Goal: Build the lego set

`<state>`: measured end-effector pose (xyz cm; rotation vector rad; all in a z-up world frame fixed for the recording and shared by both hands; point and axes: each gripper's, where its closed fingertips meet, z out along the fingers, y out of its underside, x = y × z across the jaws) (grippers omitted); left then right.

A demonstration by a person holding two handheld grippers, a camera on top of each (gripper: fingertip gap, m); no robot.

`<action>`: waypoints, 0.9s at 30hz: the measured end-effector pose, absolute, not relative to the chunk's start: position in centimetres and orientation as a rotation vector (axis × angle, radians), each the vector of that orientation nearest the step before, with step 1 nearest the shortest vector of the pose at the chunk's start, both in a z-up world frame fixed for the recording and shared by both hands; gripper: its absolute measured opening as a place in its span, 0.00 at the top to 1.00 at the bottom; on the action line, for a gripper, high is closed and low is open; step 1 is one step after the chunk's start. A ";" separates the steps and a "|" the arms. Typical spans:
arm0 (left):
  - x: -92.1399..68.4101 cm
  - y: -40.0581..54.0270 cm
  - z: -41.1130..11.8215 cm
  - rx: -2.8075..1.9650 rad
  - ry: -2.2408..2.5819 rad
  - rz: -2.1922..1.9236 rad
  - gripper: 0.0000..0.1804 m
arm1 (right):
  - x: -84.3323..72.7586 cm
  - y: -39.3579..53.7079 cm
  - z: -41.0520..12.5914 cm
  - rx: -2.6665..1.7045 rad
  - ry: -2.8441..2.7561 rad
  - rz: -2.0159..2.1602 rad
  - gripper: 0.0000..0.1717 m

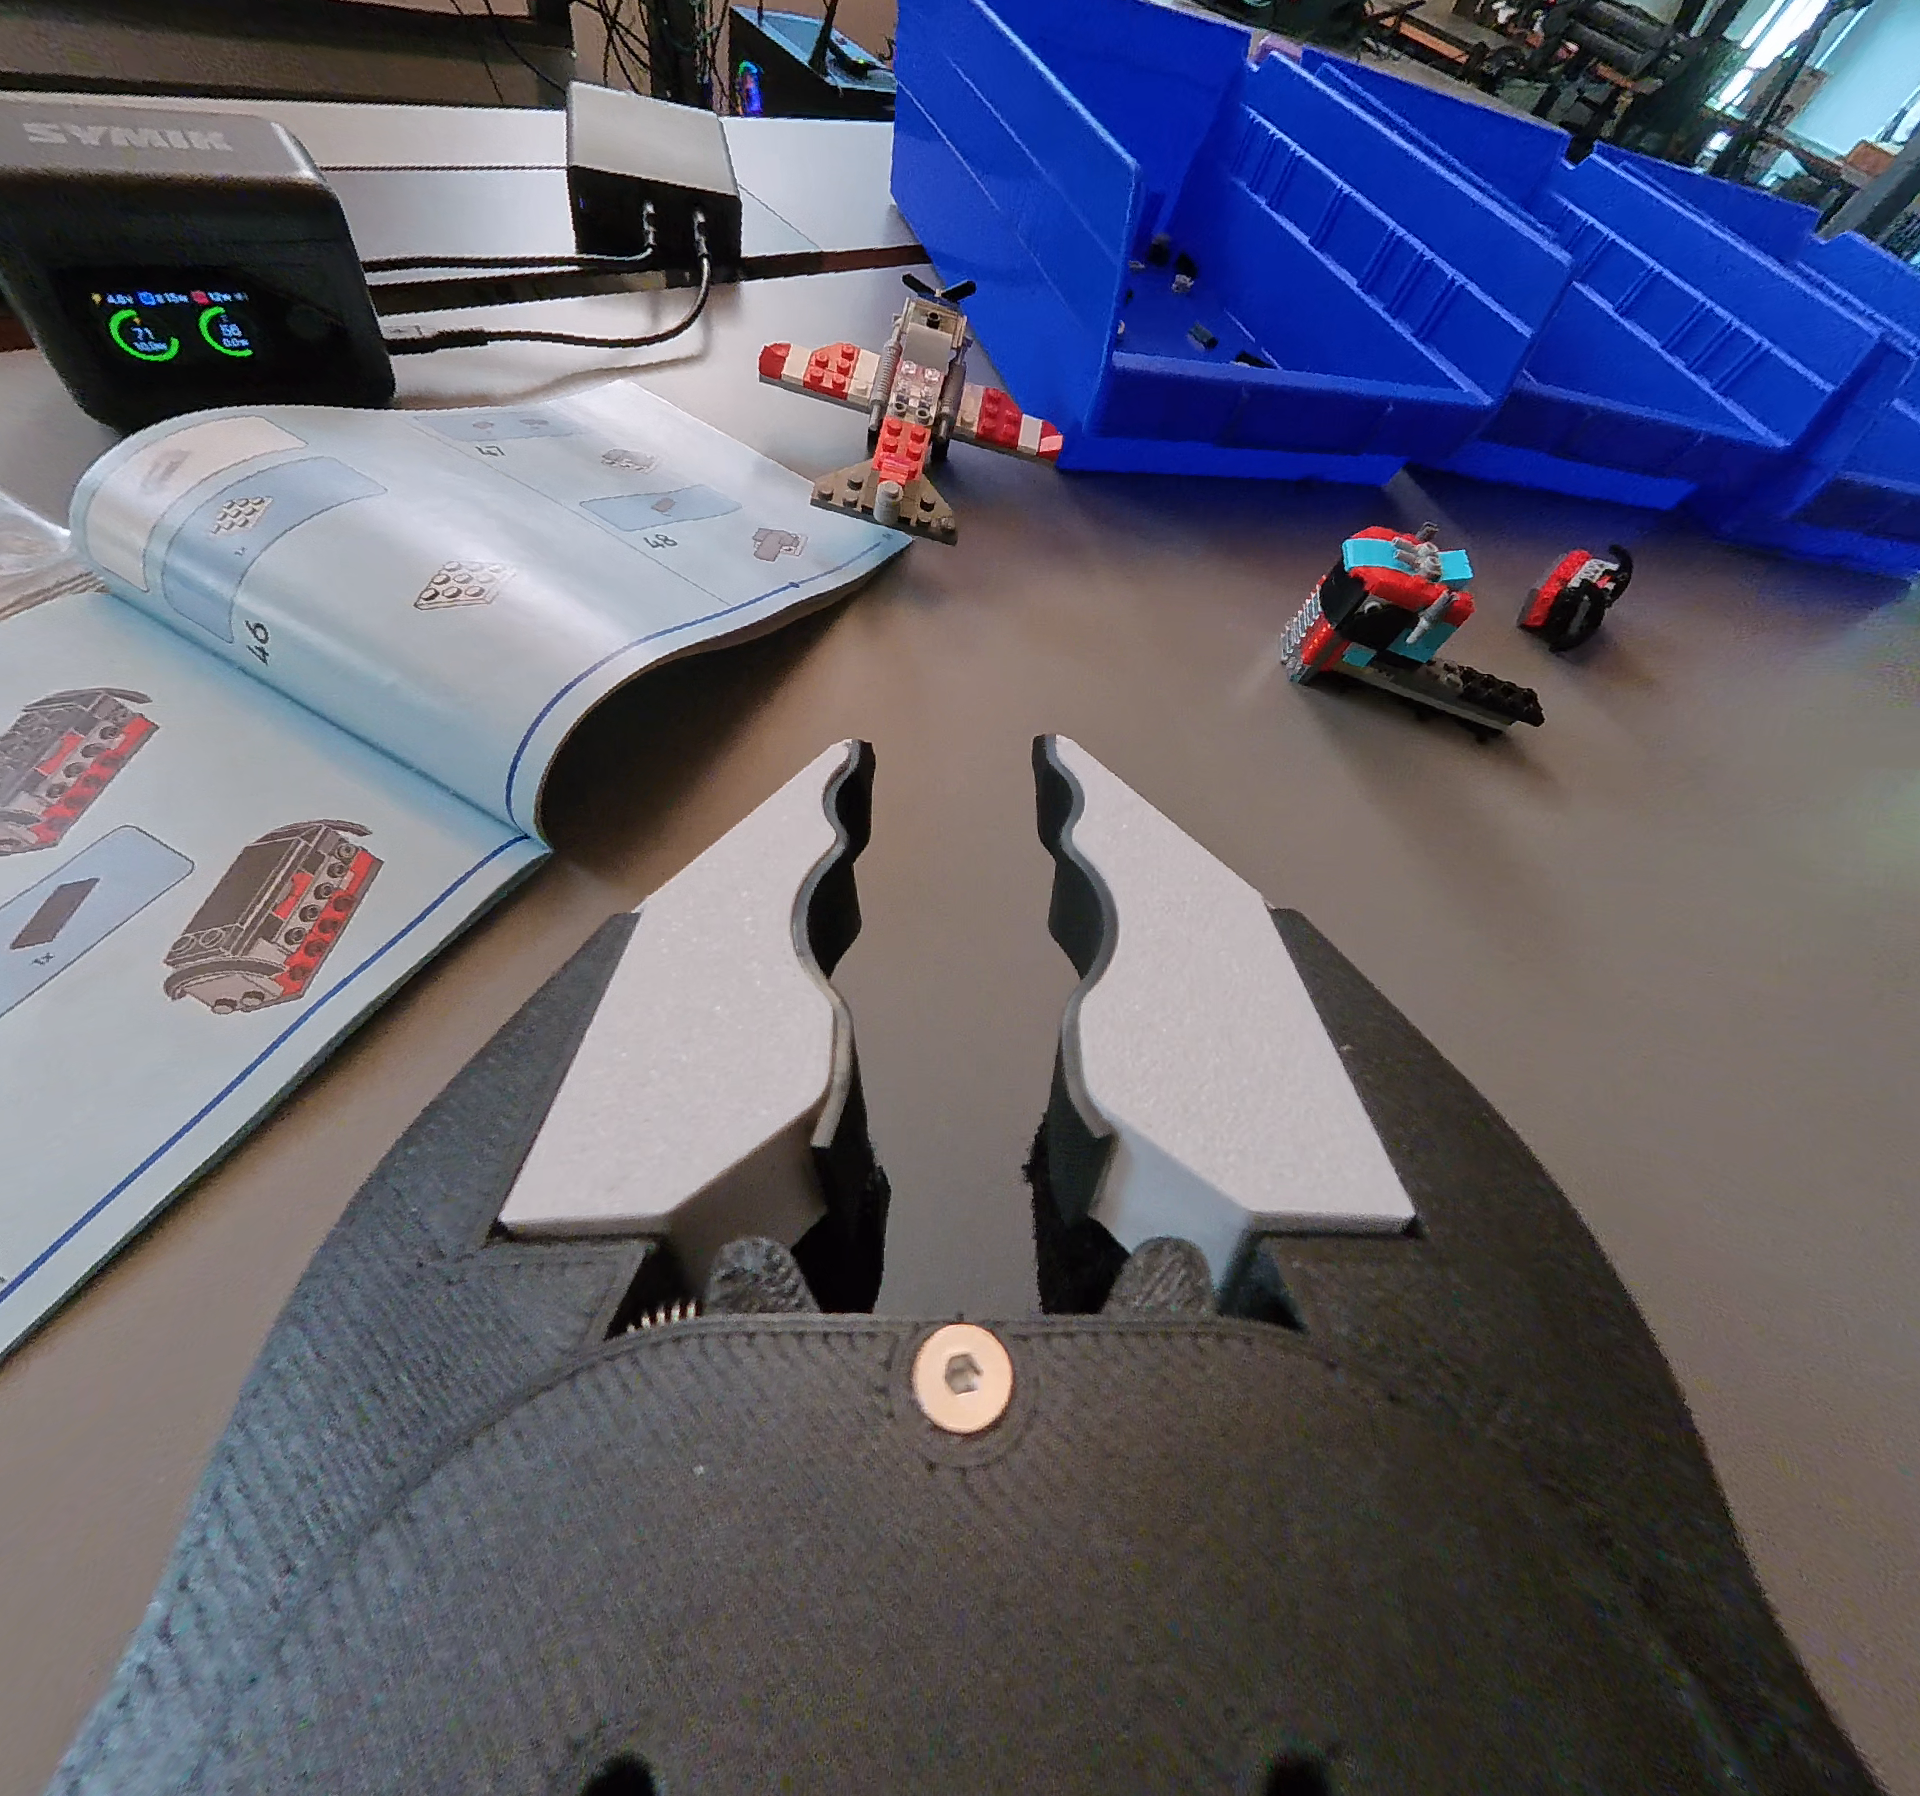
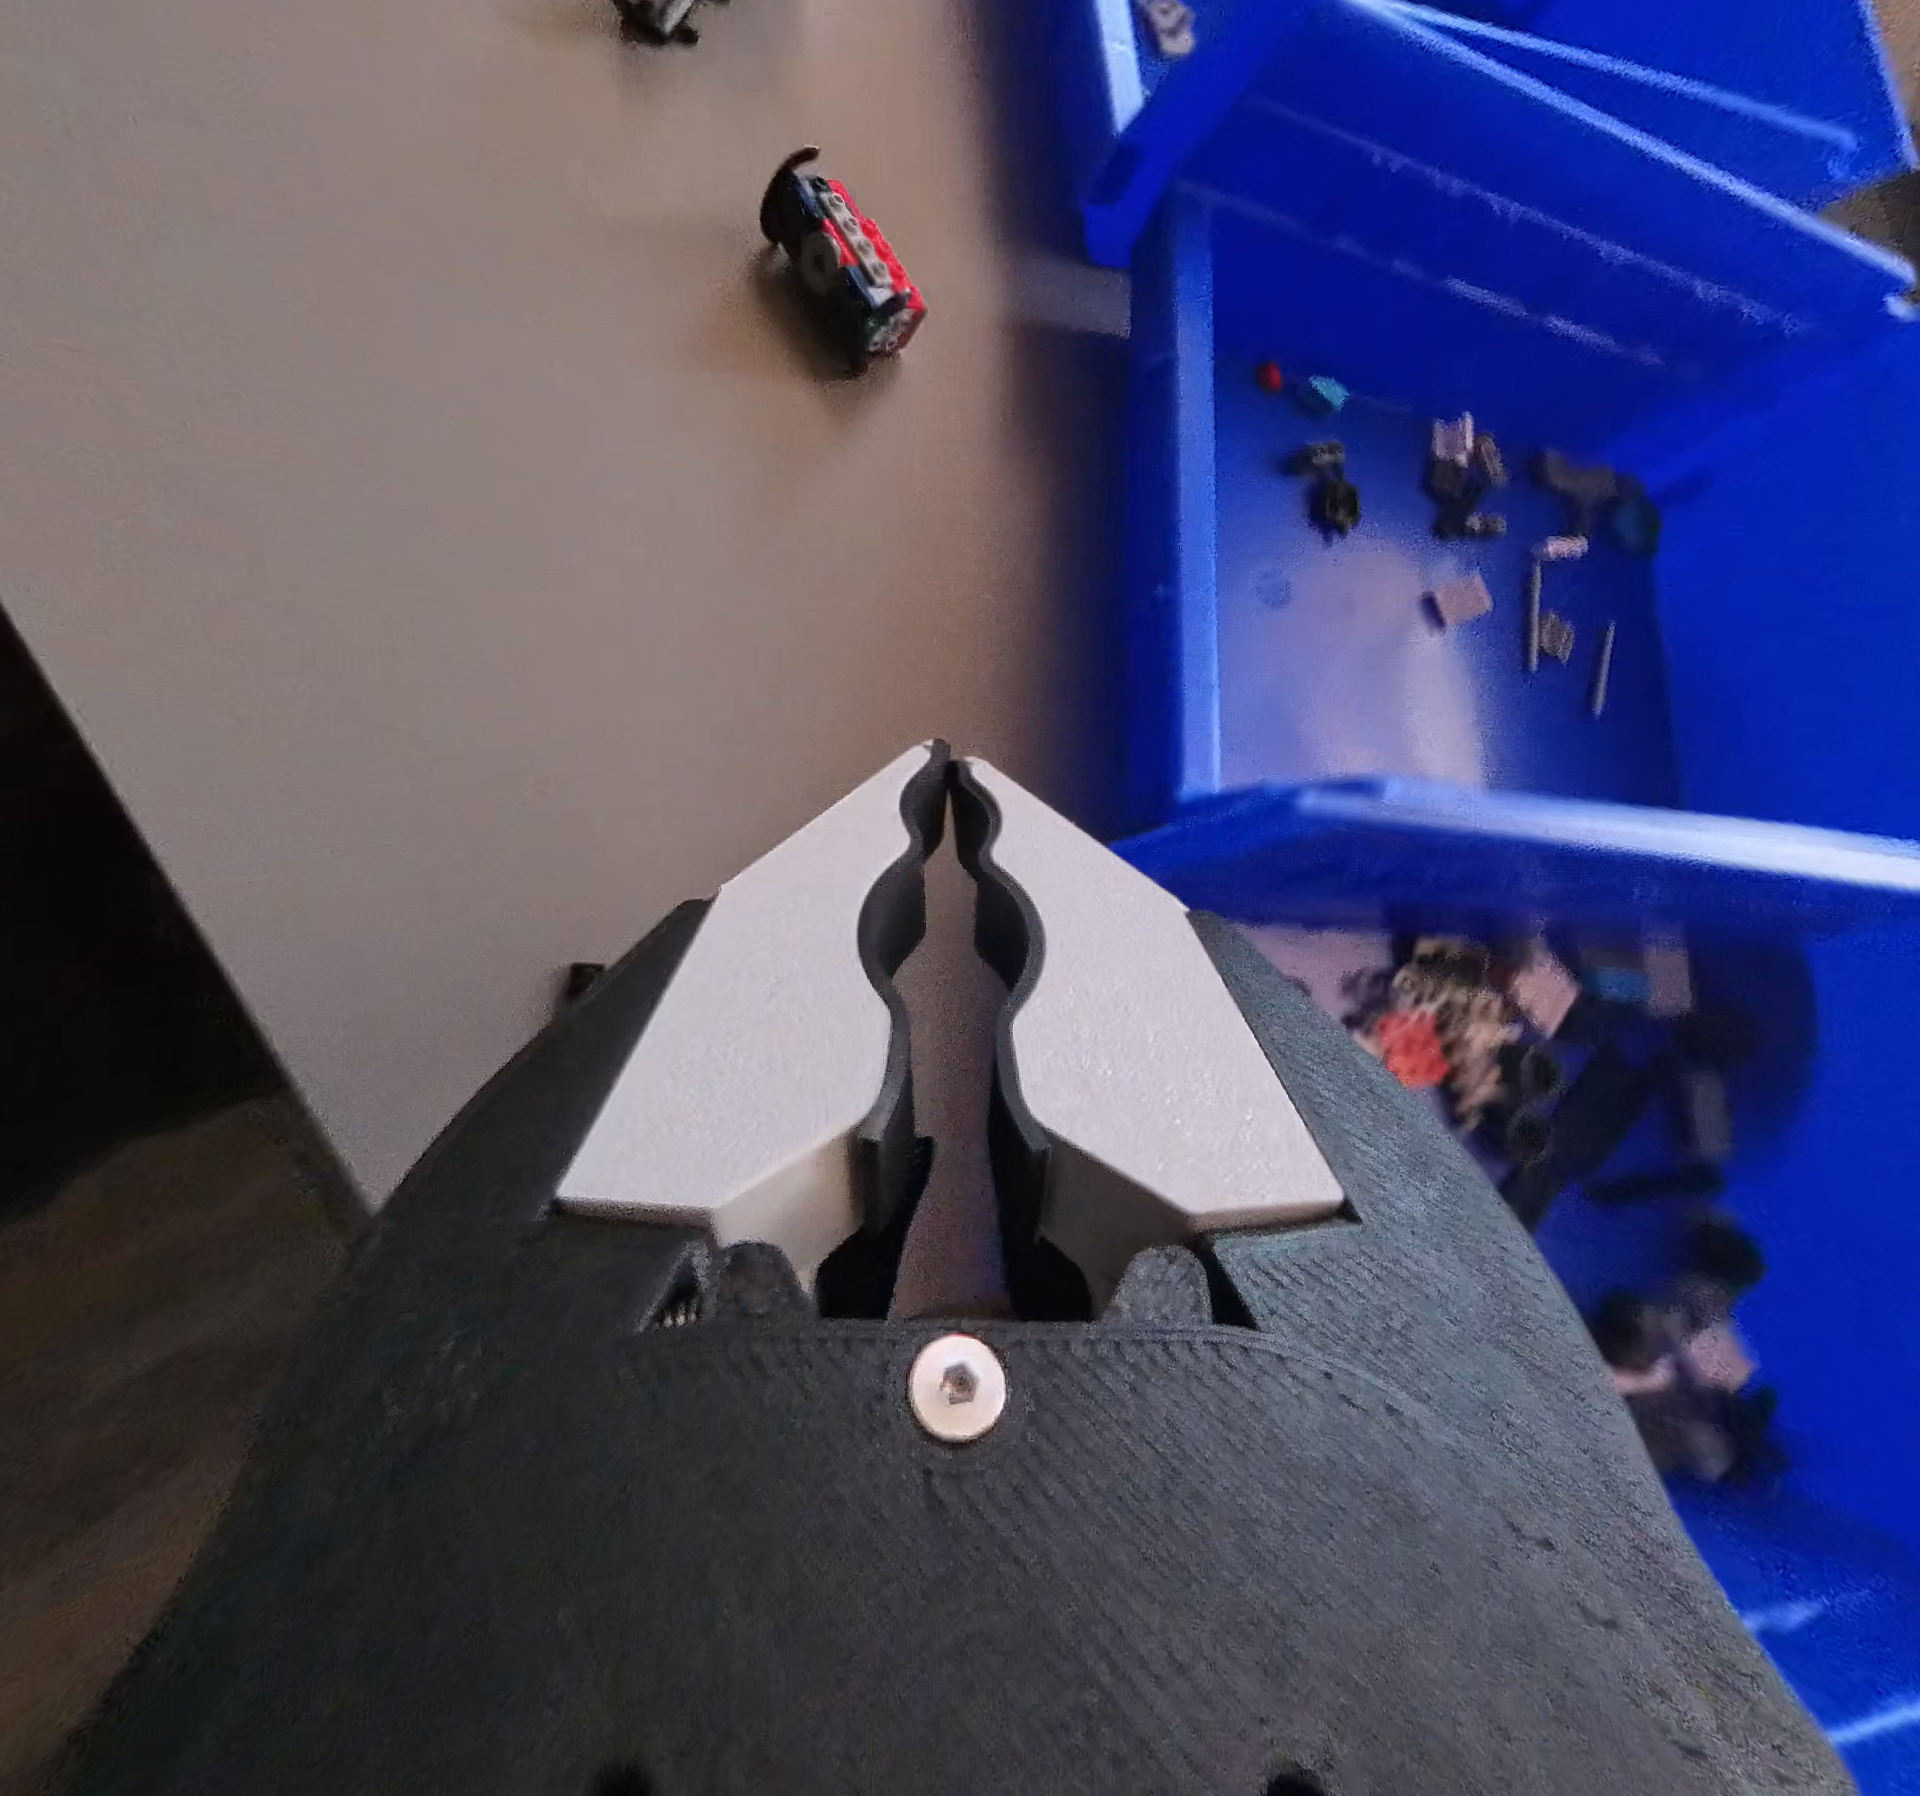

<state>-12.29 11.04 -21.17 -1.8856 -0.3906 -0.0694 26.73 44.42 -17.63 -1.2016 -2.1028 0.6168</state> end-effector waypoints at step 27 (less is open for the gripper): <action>-12.3 10.9 -20.8 -1.870 -0.377 -0.019 0.82 | 23.1 29.1 -25.9 -1.183 -2.244 0.983 0.94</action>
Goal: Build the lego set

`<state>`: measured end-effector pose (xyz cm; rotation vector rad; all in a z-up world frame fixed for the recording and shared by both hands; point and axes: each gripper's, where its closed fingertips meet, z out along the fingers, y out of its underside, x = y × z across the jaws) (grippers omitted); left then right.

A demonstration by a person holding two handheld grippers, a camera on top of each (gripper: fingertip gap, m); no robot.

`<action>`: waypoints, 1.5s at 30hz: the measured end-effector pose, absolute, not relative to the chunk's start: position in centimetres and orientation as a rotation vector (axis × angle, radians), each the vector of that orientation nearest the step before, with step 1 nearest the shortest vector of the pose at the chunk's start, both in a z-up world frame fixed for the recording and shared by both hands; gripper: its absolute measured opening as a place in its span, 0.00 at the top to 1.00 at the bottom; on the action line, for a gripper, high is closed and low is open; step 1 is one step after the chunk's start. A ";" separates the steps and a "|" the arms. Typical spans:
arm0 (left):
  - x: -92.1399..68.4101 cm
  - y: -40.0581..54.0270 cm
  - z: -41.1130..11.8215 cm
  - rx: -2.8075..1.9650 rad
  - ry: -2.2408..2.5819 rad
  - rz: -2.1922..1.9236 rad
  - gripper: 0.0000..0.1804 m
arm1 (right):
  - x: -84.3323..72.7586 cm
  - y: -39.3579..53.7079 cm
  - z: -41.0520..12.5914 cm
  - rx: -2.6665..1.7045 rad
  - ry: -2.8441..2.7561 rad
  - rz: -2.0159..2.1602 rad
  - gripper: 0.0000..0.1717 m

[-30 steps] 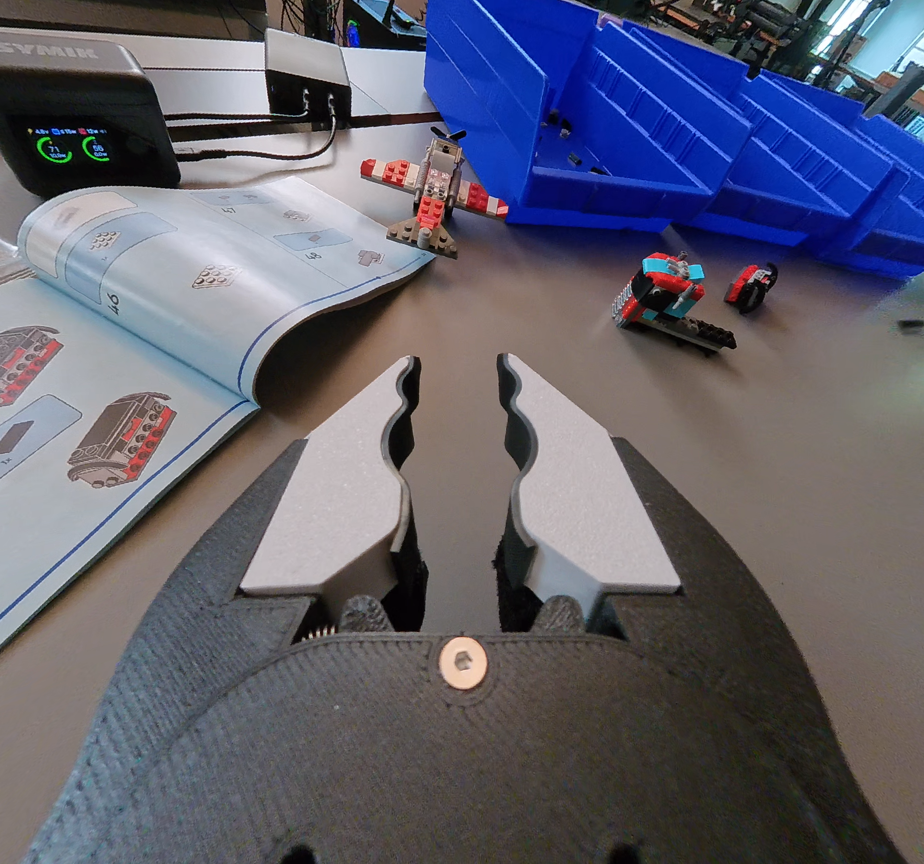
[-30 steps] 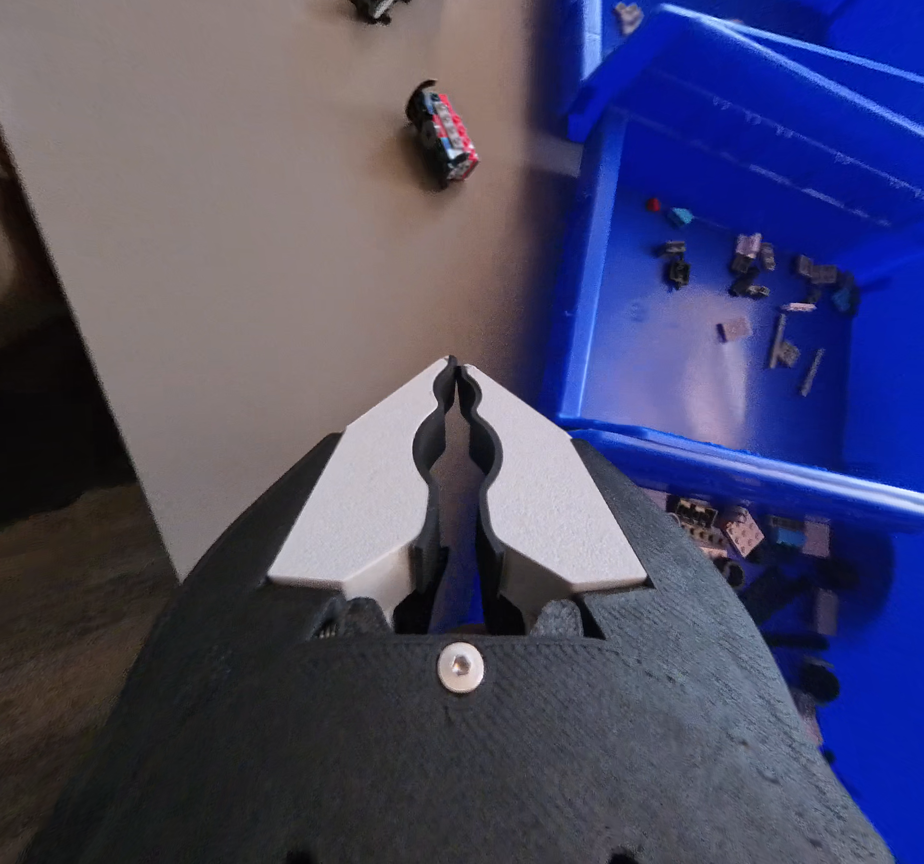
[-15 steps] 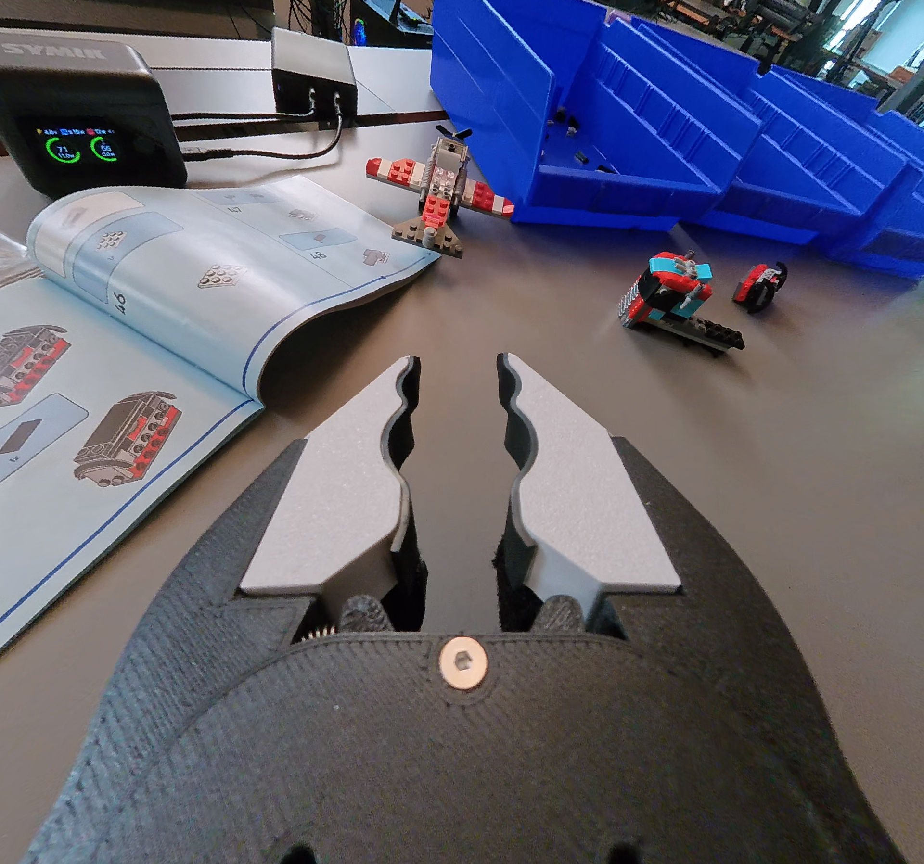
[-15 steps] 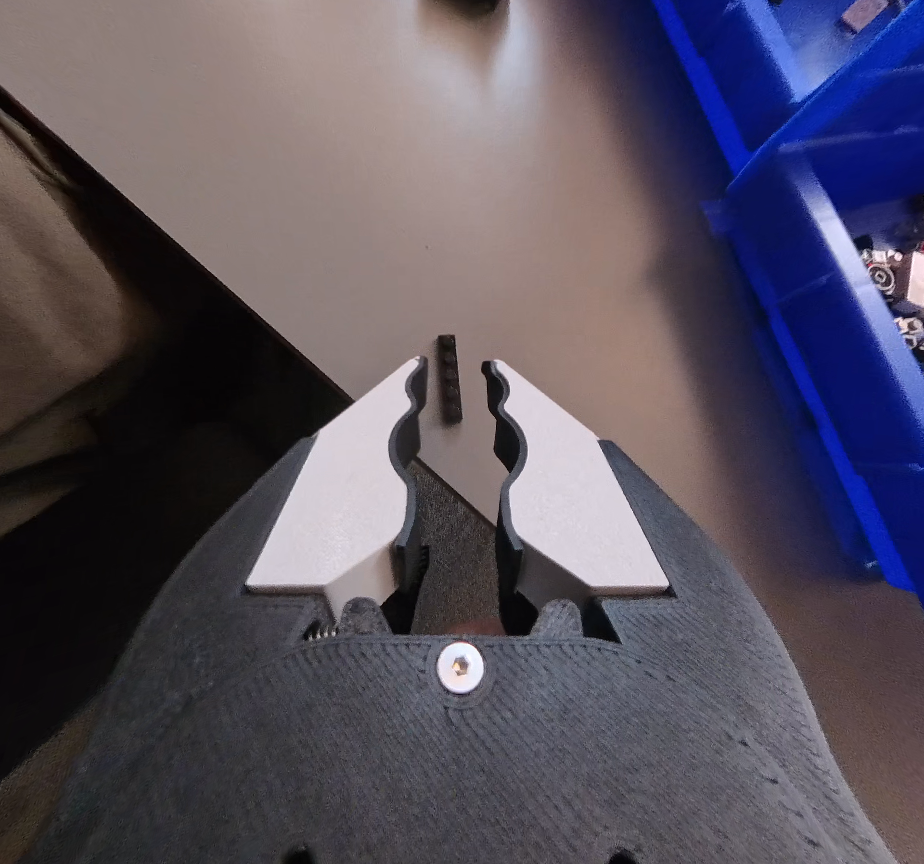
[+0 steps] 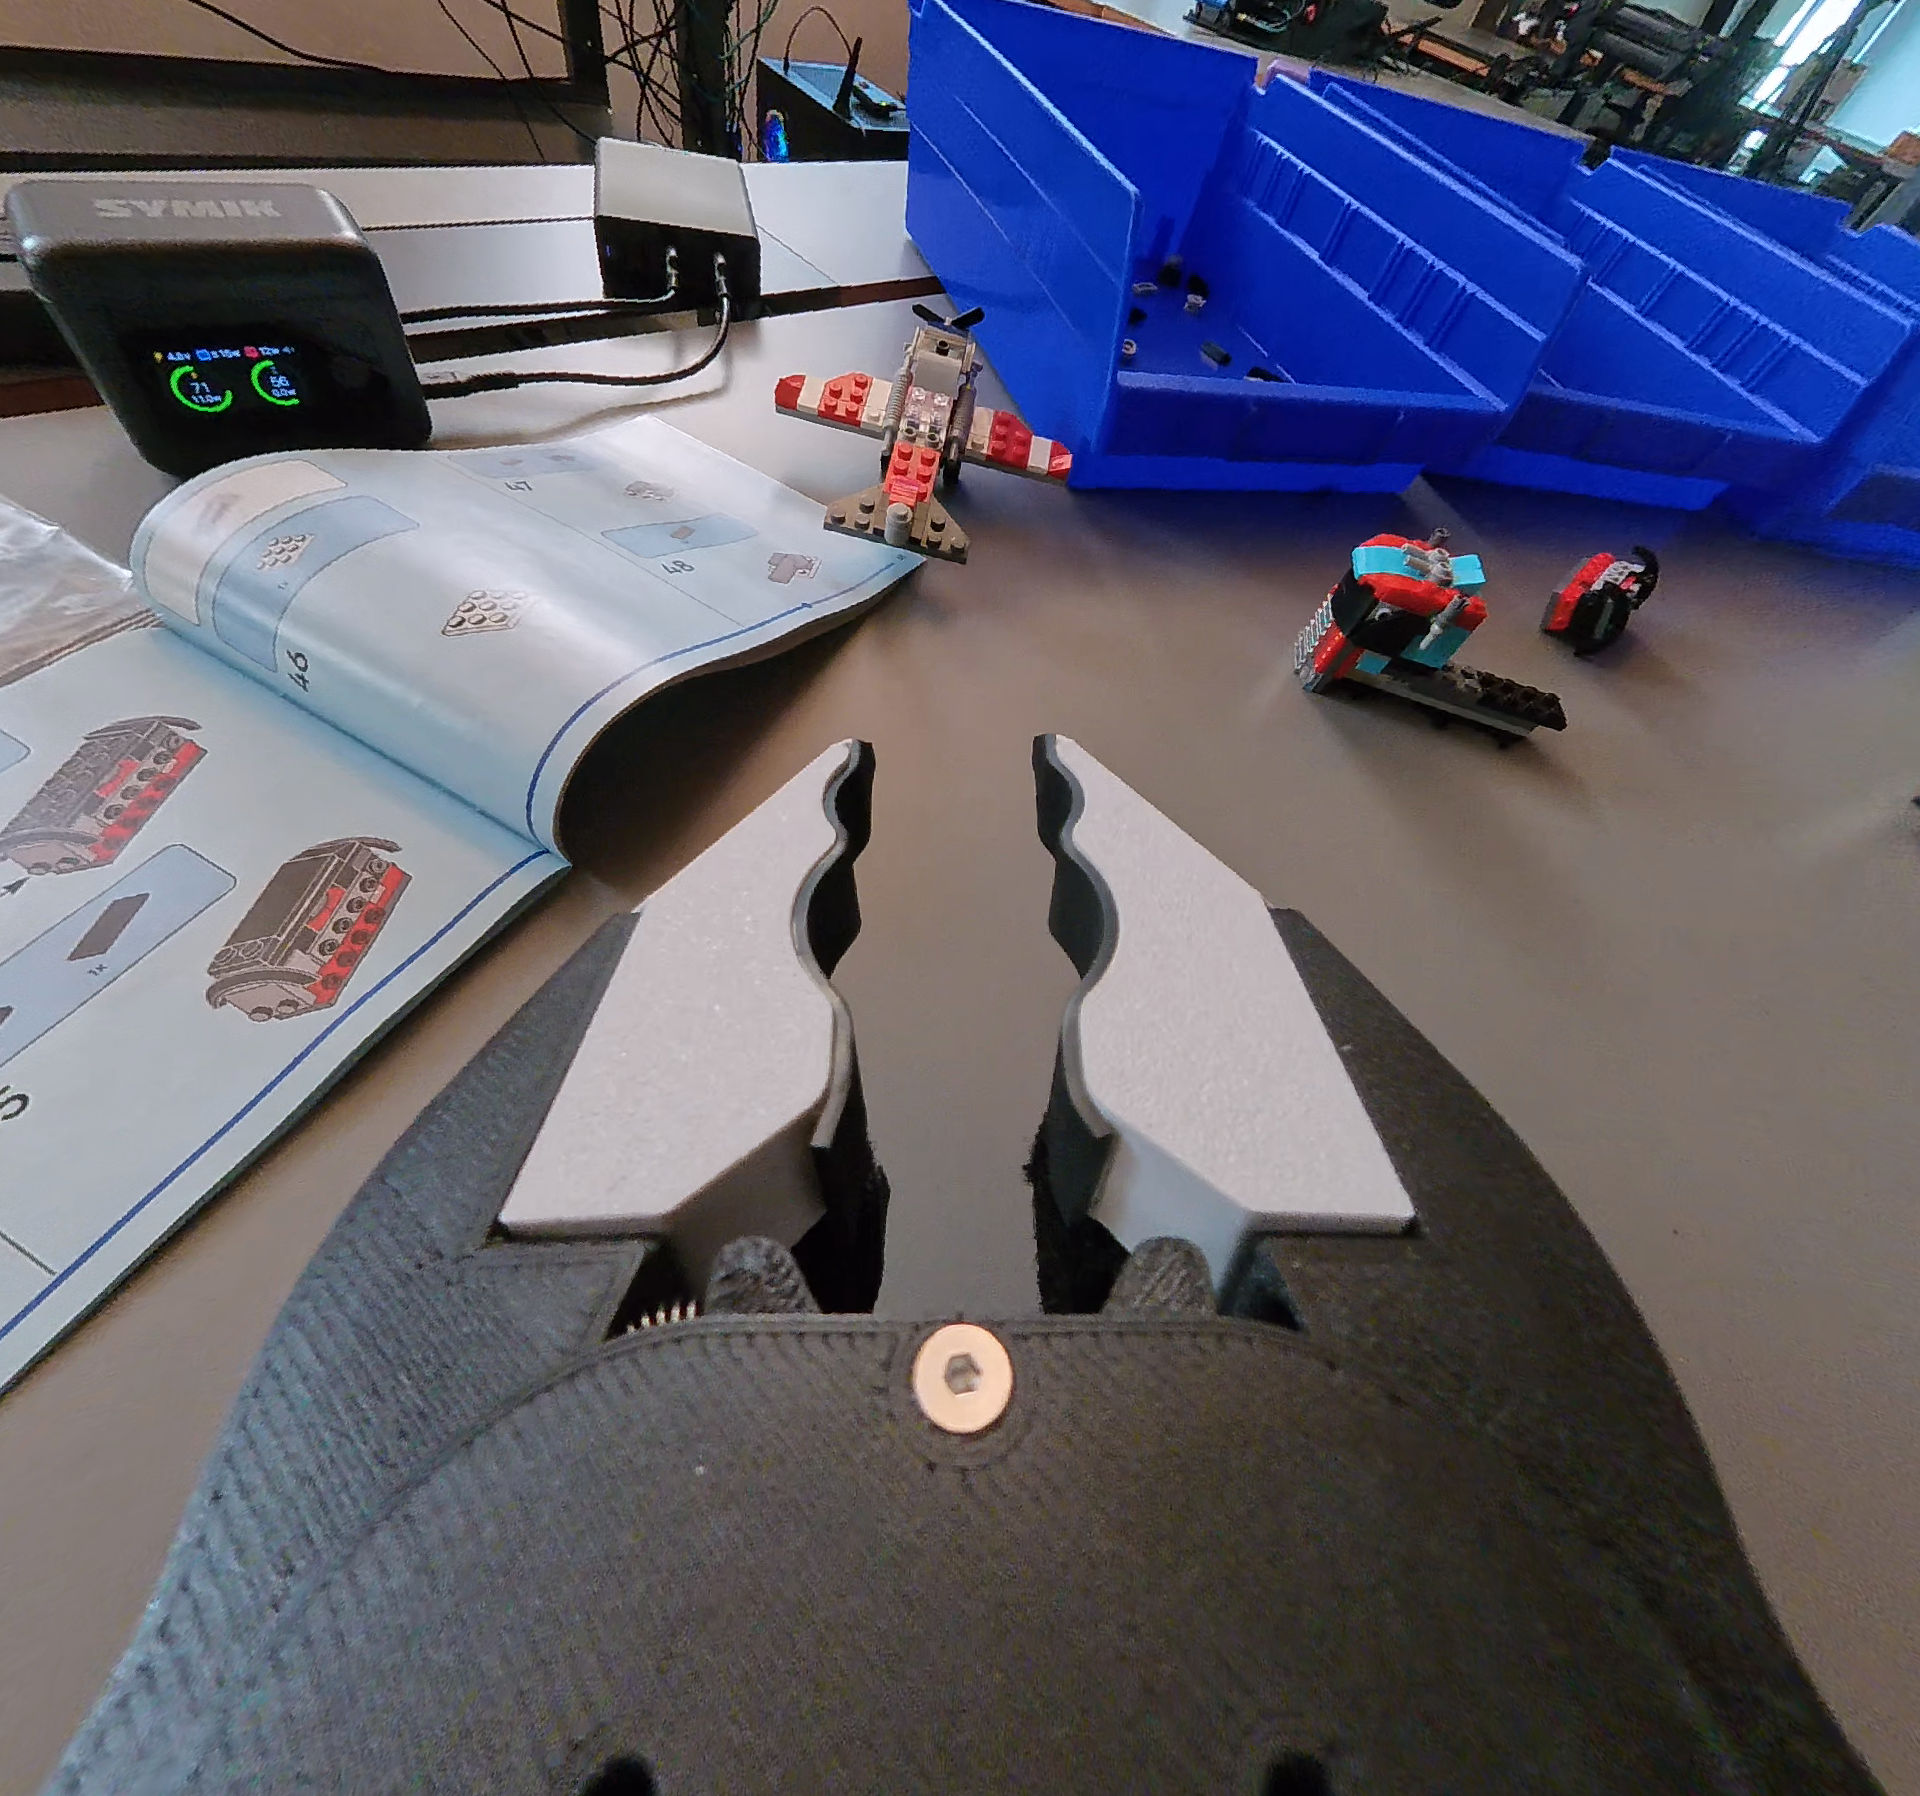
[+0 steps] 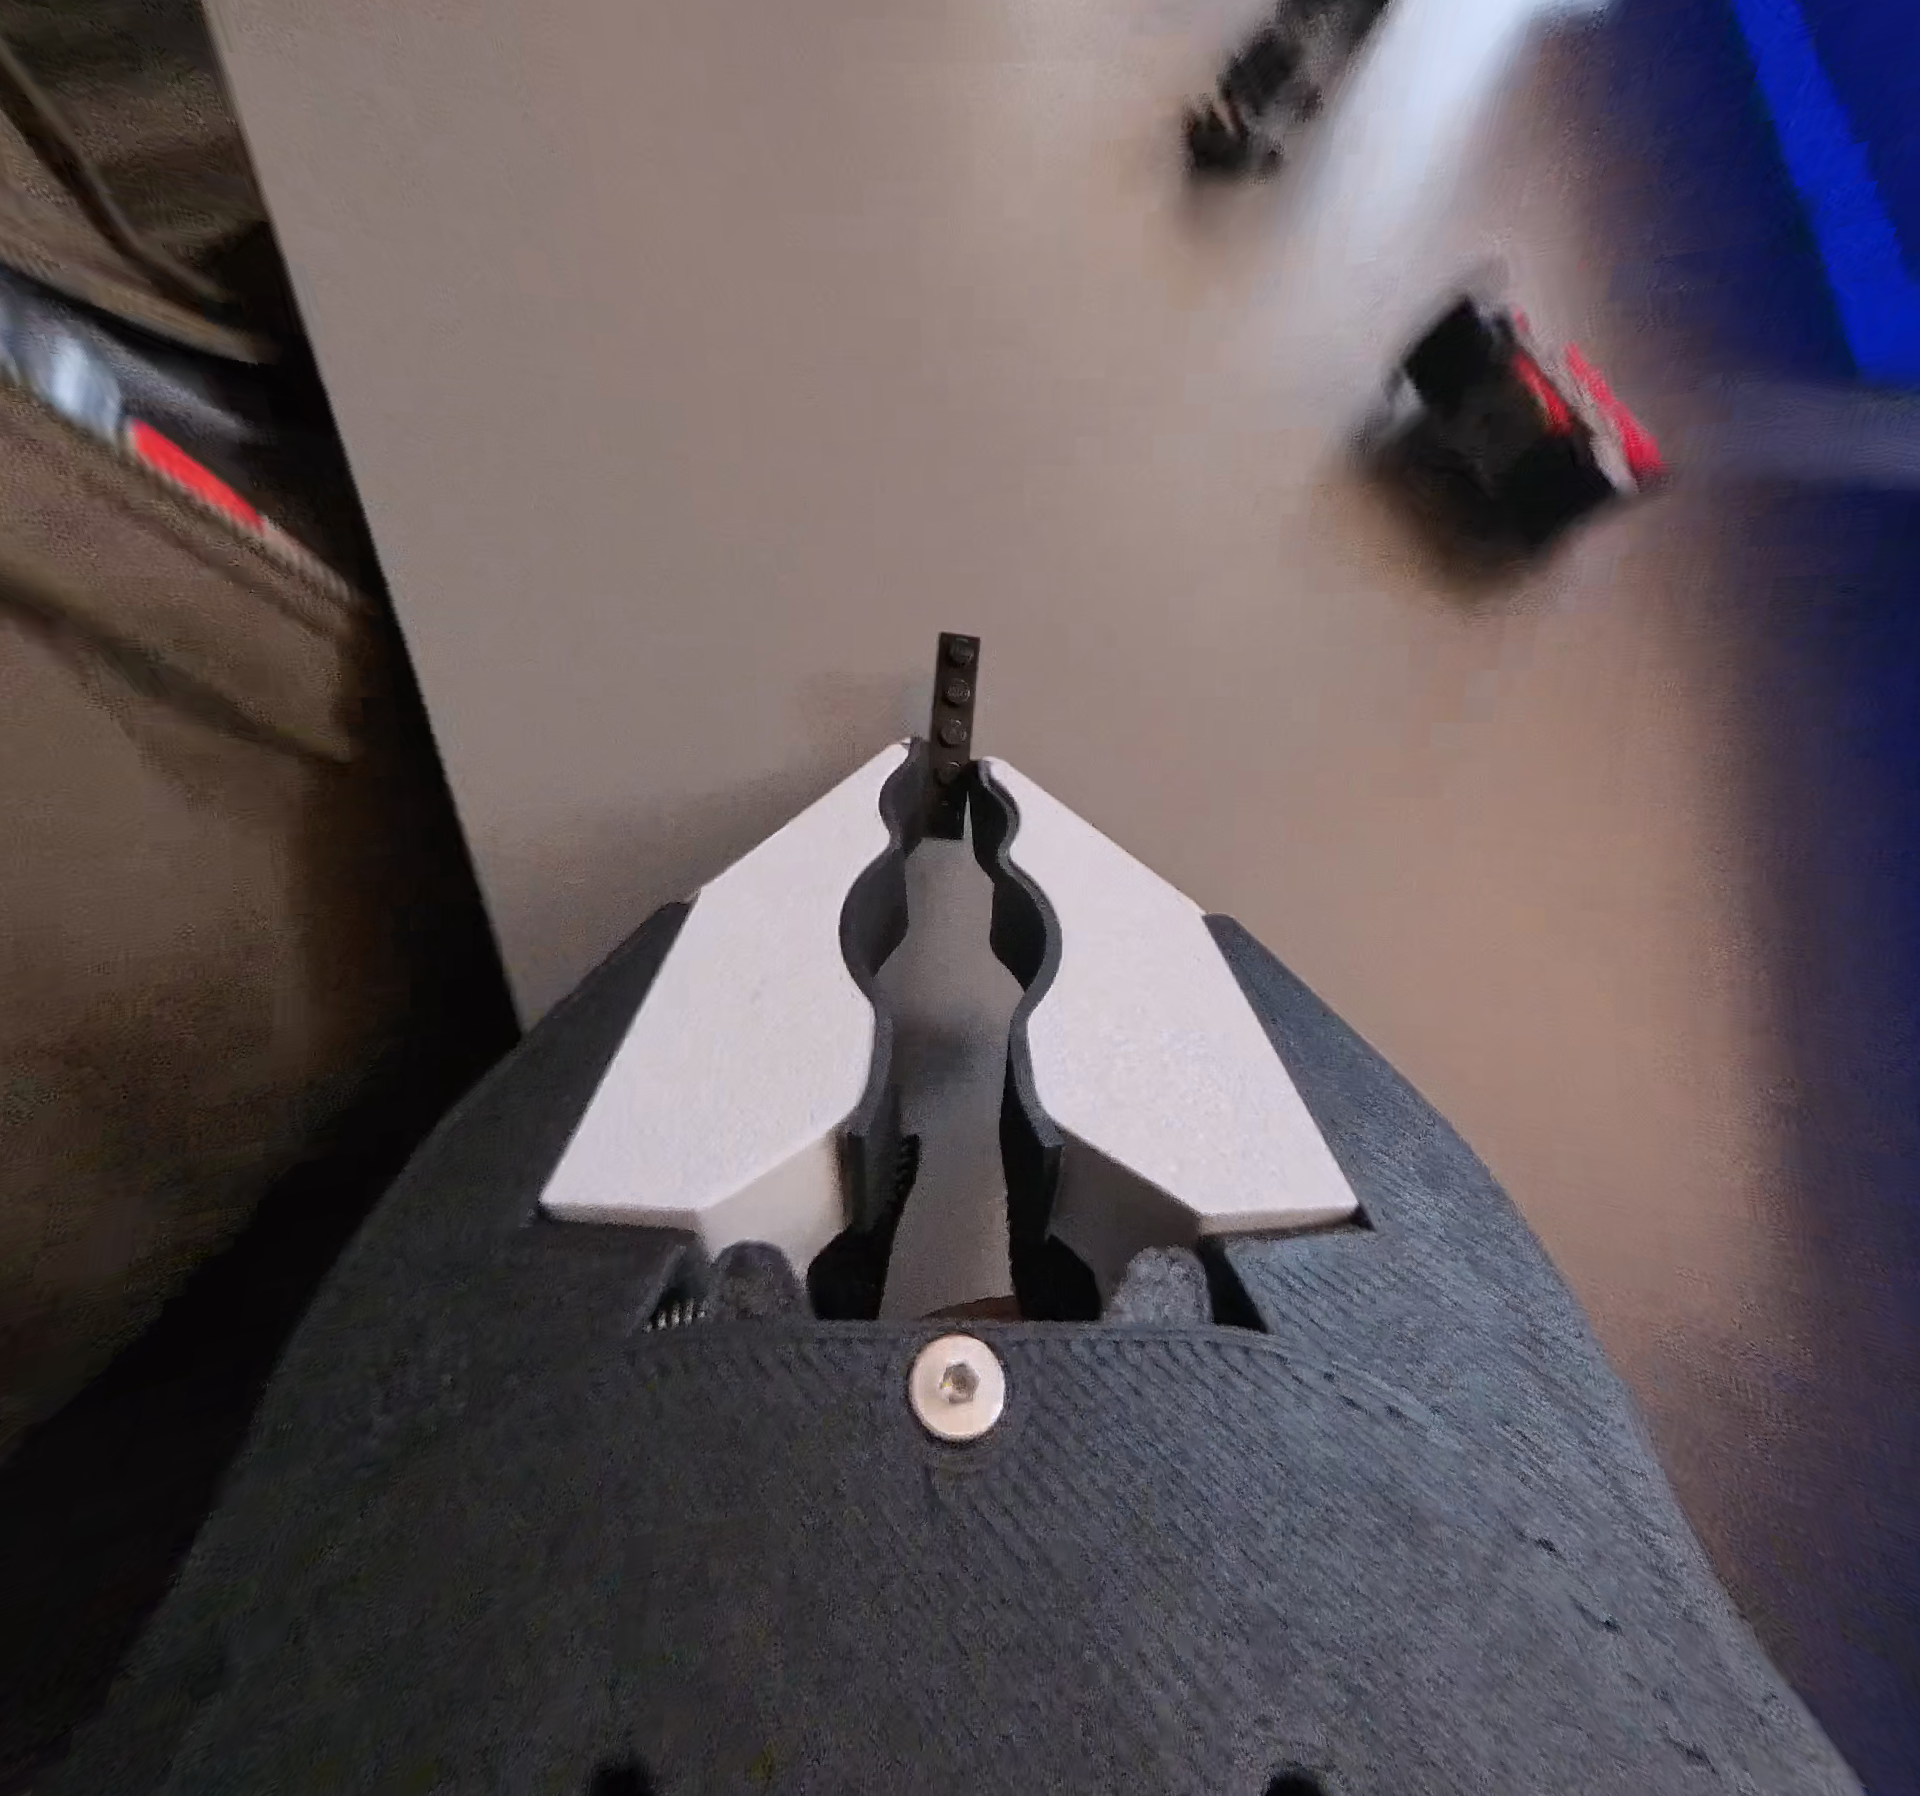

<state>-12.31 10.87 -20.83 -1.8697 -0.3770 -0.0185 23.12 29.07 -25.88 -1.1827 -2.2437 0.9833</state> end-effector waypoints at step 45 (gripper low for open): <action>-12.3 11.3 -22.2 -1.947 -0.409 -0.102 0.82 | 25.6 66.3 -26.4 -1.487 -2.542 0.267 0.91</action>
